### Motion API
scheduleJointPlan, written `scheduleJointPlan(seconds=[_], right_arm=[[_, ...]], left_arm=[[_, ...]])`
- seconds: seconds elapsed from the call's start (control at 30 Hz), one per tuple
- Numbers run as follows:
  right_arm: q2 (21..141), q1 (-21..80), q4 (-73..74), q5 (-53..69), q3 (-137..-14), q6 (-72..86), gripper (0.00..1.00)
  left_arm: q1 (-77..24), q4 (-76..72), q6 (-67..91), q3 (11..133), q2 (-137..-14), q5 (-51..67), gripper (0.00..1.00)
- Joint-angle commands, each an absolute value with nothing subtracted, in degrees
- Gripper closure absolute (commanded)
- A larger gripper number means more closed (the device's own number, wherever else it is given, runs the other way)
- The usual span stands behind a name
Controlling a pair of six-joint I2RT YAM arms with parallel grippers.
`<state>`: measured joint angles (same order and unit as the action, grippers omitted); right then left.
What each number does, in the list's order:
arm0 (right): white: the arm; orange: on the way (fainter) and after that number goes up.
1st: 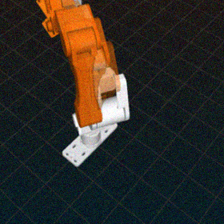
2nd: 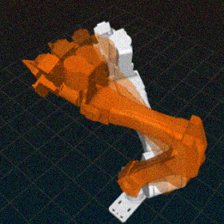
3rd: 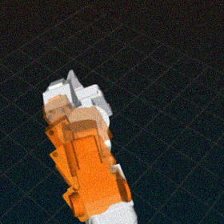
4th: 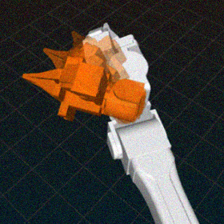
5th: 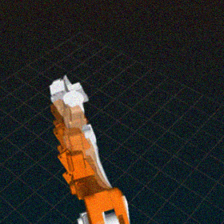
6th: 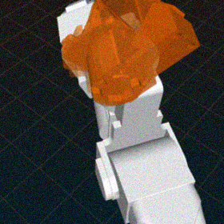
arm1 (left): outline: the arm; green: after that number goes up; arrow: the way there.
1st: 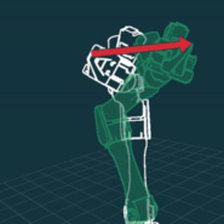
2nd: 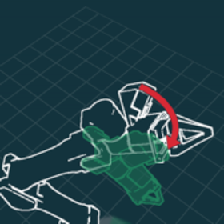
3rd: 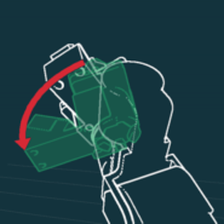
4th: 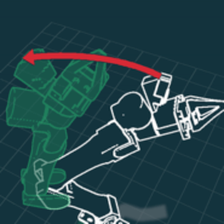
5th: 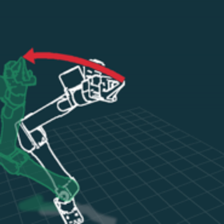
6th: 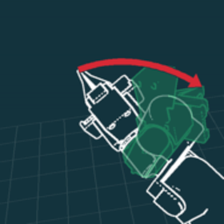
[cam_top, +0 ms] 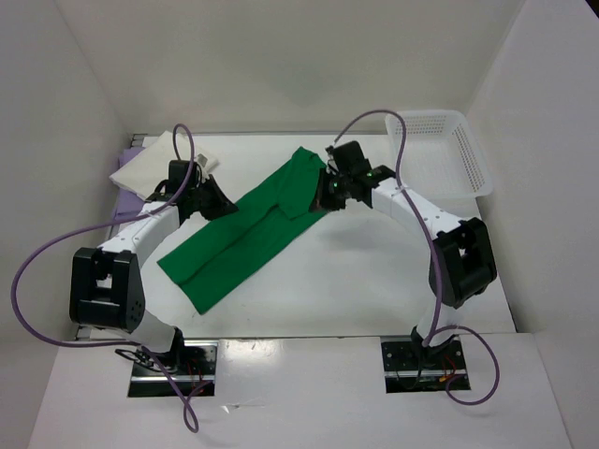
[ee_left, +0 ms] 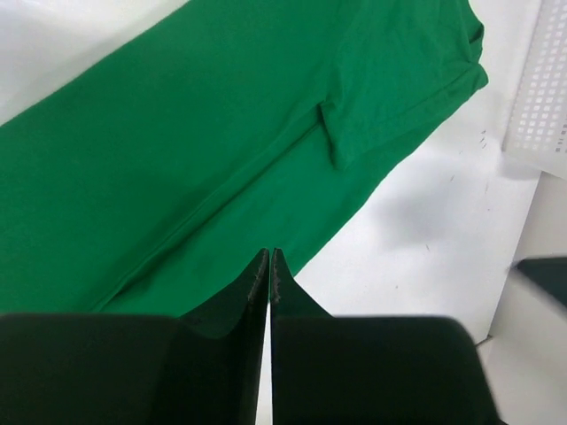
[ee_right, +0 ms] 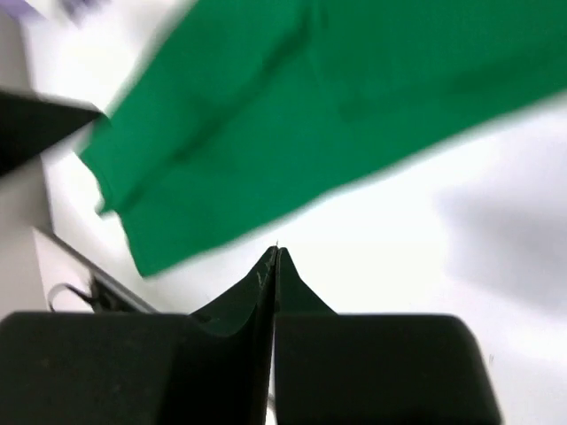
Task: Fold and stack the t-shirts
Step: Rotate the tshirt 90 degrees
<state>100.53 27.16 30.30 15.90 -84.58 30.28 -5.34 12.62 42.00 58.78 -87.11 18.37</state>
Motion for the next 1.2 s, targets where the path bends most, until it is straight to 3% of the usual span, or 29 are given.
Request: scheduleJointPlan(seconds=[0.0,0.27,0.63,0.8,0.87,0.97,1.03,1.1,1.17], right_arm=[[100.55,25.07,23.12,13.98,-72.81,32.26,1.00],[110.37,18.28,18.91,3.62,-76.90,31.20,1.00],[129.01,16.52,23.46,-1.76,-95.61,29.97,1.00],[138.41,16.52,28.98,2.36,-115.27,29.97,1.00],[142.72,16.52,31.89,3.68,-126.84,29.97,0.97],[143.09,16.52,37.61,4.39,-134.46,29.97,0.90],[139.94,17.75,37.62,5.01,-132.47,29.00,0.79],[131.25,18.28,34.82,8.33,-121.07,29.61,0.67],[121.85,20.21,29.63,12.37,-107.01,30.67,0.61]], left_arm=[[-5.36,12.14,39.99,60.39,-87.80,18.36,0.94],[-5.98,10.20,39.99,58.71,-88.33,20.13,0.94],[-5.98,11.87,39.46,58.71,-86.23,21.45,0.93],[-5.98,13.10,39.99,58.71,-85.52,22.50,0.92],[-5.98,13.10,41.21,59.33,-85.52,23.02,0.92],[-5.98,13.80,41.22,60.64,-85.00,23.03,0.91],[-5.98,13.80,41.22,60.64,-84.46,21.80,0.91],[-5.98,14.33,41.22,60.64,-83.76,19.87,0.91],[-5.98,14.94,40.52,60.12,-83.23,18.99,0.91]])
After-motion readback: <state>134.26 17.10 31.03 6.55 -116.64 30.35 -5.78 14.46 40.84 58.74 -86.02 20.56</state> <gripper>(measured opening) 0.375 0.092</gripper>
